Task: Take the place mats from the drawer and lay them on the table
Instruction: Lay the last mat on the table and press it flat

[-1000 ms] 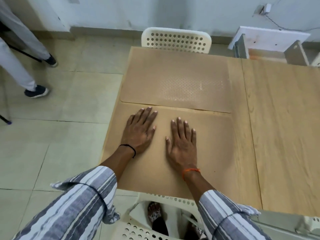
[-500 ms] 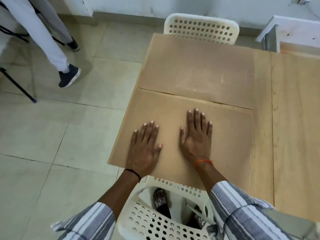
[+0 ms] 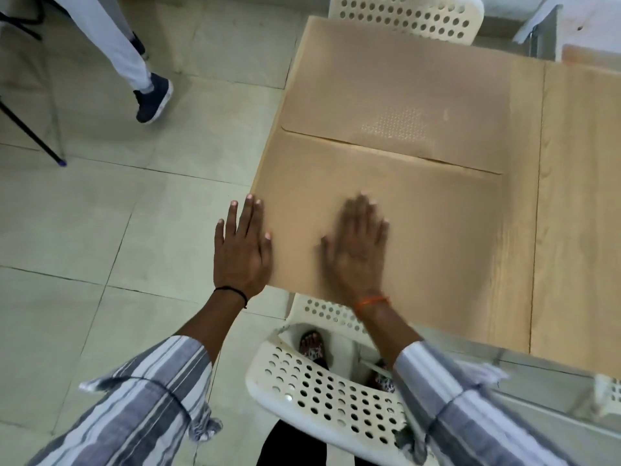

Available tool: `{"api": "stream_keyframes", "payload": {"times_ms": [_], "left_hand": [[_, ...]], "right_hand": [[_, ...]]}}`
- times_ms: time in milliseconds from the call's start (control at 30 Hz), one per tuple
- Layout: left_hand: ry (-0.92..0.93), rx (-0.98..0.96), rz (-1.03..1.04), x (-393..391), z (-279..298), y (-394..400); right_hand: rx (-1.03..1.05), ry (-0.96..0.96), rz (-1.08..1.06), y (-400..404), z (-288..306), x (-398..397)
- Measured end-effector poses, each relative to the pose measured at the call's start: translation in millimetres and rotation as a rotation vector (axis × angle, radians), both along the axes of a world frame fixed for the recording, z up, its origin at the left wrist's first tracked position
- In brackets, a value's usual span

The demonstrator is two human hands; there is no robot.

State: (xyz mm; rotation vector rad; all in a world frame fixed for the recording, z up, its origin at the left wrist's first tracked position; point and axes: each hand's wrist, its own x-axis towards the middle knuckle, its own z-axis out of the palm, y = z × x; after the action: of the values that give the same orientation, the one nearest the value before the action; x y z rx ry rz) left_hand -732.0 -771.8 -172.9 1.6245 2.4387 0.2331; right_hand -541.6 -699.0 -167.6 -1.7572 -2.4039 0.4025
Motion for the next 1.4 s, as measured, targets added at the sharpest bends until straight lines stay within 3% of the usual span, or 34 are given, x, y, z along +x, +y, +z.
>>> {"api": "stream_keyframes", "payload": {"times_ms": [100, 167, 600, 900, 1033, 1167, 1400], "left_hand": [[0.011, -0.008, -0.009, -1, -1, 0], [0.013, -0.006, -0.011, -3, -3, -1], [0.006, 0.044, -0.004, -3, -5, -1], [0.143, -0.003, -0.042, 1, 11, 2], [0.124, 0.019, -0.098, 18, 50, 17], [-0.166, 0.214, -0.146, 45, 116, 29], [-0.13, 0.472, -0.269, 72, 240, 28]], "right_hand": [[-0.021, 0.074, 0.214, -69, -1, -40], [-0.033, 0.085, 0.247, -87, -7, -41], [0.035, -0.134, -0.159, -54, -7, 149], [-0.013, -0.09, -0.213, -50, 10, 159], [0.087, -0.015, -0.19, -35, 52, 147], [0.225, 0.103, -0.16, -19, 113, 126], [0.529, 0.158, -0.066, -24, 226, 126]]}}
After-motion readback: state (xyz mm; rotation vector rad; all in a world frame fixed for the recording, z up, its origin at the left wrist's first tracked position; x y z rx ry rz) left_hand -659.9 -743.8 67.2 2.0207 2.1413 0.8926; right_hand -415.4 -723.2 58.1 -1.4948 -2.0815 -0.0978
